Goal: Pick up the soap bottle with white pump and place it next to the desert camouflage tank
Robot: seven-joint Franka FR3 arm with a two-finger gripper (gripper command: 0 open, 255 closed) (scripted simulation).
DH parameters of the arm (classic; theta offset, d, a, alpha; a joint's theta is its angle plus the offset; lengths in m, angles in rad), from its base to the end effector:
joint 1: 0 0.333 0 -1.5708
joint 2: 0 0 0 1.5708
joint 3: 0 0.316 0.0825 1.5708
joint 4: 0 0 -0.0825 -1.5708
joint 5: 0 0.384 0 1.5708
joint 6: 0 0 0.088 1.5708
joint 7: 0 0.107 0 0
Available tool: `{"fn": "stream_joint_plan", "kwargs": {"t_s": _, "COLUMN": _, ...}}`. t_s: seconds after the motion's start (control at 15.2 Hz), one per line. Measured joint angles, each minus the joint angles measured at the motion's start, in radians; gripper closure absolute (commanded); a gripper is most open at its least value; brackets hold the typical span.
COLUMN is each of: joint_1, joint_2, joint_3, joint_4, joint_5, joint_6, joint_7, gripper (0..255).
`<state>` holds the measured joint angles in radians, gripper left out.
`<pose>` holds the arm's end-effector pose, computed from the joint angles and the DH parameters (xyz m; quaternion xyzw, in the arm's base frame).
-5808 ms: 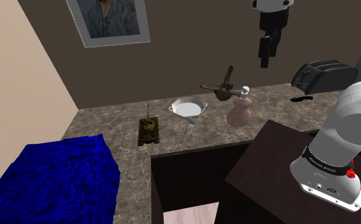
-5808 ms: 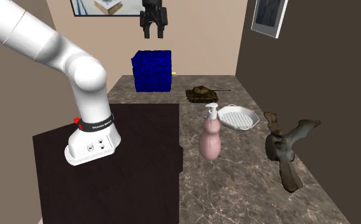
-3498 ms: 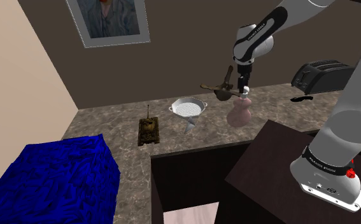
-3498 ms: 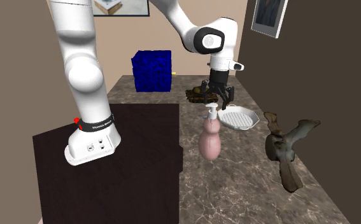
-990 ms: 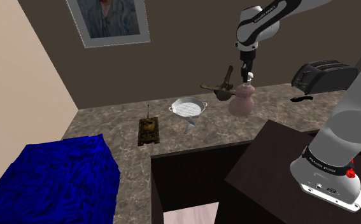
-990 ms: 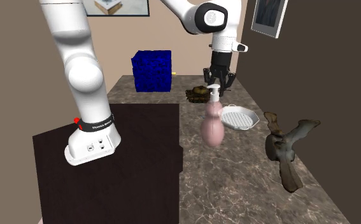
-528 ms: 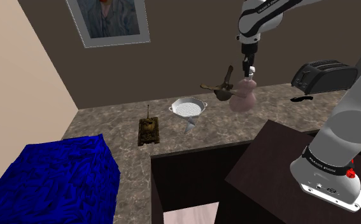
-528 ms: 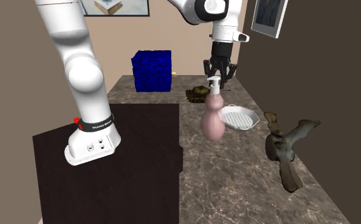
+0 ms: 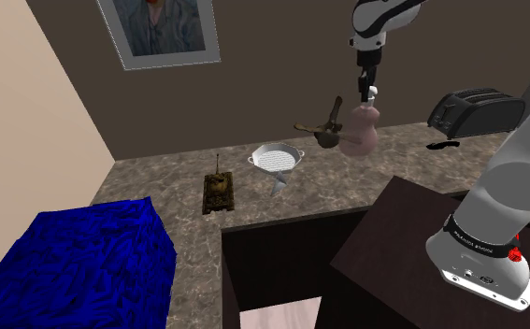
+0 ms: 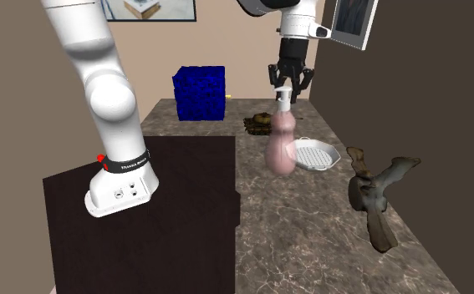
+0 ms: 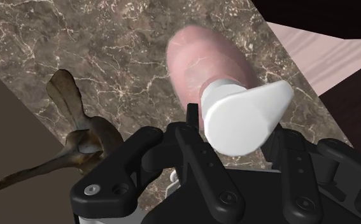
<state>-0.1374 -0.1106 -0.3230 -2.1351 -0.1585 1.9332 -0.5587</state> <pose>0.4484 -0.2378 0.4449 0.9939 0.0823 -0.0686 0.0249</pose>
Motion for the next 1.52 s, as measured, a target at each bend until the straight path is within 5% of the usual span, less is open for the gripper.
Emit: {"fn": "stream_joint_plan", "kwargs": {"t_s": 1.52, "joint_1": 0.008, "joint_2": -0.033, "joint_3": 0.014, "joint_4": 0.281, "joint_5": 0.004, "joint_6": -0.313, "joint_7": -0.024, "gripper": 255}}
